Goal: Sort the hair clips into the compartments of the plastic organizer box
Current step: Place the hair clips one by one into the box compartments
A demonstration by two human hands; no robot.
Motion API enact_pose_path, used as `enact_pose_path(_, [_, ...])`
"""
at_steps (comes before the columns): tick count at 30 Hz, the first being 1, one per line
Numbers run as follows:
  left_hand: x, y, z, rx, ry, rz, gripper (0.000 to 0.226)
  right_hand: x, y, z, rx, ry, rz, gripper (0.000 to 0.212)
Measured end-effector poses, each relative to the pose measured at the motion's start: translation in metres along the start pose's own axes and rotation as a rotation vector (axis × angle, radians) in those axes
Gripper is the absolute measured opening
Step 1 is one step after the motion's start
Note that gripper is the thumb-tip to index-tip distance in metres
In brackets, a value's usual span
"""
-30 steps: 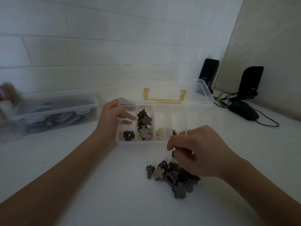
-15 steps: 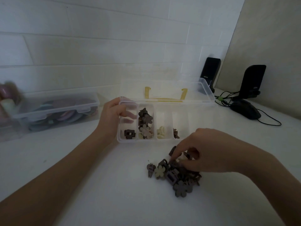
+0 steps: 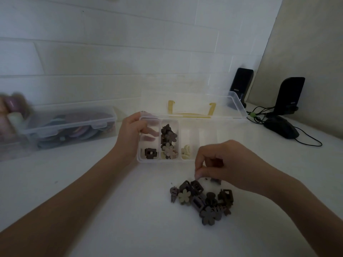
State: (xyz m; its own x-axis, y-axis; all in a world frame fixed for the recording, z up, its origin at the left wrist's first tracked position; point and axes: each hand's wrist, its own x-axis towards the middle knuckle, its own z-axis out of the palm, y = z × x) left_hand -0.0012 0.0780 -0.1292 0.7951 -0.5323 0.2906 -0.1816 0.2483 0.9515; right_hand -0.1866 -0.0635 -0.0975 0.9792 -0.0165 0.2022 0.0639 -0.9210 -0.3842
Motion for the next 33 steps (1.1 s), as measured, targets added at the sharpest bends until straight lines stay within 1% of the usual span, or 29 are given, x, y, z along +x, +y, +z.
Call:
enact_pose_path(5, [0.000,0.000,0.001,-0.004,0.011,-0.006,0.031,0.002,-0.001,0.011,-0.060,-0.012,0.001,0.014])
enact_pose_path(8, [-0.001,0.001,0.001,-0.001,0.009,-0.008,0.030,0.003,-0.001,0.014,-0.040,-0.001,-0.008,0.011])
enact_pose_path(10, [0.000,0.001,0.001,-0.001,0.020,-0.014,0.026,0.002,-0.003,0.013,-0.114,-0.038,-0.033,0.007])
enact_pose_path(14, [0.000,0.001,0.001,-0.002,0.011,-0.009,0.027,-0.002,-0.007,0.010,-0.340,-0.101,-0.053,0.038])
enact_pose_path(17, [0.001,0.000,0.001,0.005,0.019,-0.006,0.027,-0.002,-0.010,0.012,-0.445,-0.096,-0.065,0.044])
enact_pose_path(19, [0.001,0.000,0.001,0.016,0.029,-0.005,0.028,-0.002,-0.011,0.011,-0.520,-0.086,-0.070,0.045])
enact_pose_path(22, [0.001,-0.001,0.003,0.020,0.046,-0.009,0.028,-0.004,-0.012,0.010,-0.654,-0.082,-0.029,0.046])
enact_pose_path(25, [0.002,-0.004,0.003,0.026,0.096,-0.025,0.033,-0.002,-0.012,0.017,-0.745,-0.047,-0.024,0.045])
enact_pose_path(29, [0.003,-0.005,0.003,0.028,0.130,-0.041,0.033,0.006,-0.001,0.028,-0.849,0.048,0.016,0.030])
enact_pose_path(30, [0.002,-0.005,0.003,0.024,0.132,-0.044,0.033,0.008,0.004,0.030,-0.876,0.080,0.007,0.029])
enact_pose_path(32, [0.002,-0.004,0.003,0.018,0.140,-0.050,0.031,0.009,0.008,0.031,-0.844,0.089,-0.010,0.031])
enact_pose_path(33, [0.001,-0.004,0.004,0.021,0.143,-0.051,0.029,0.008,0.011,0.032,-0.760,0.107,-0.048,0.029])
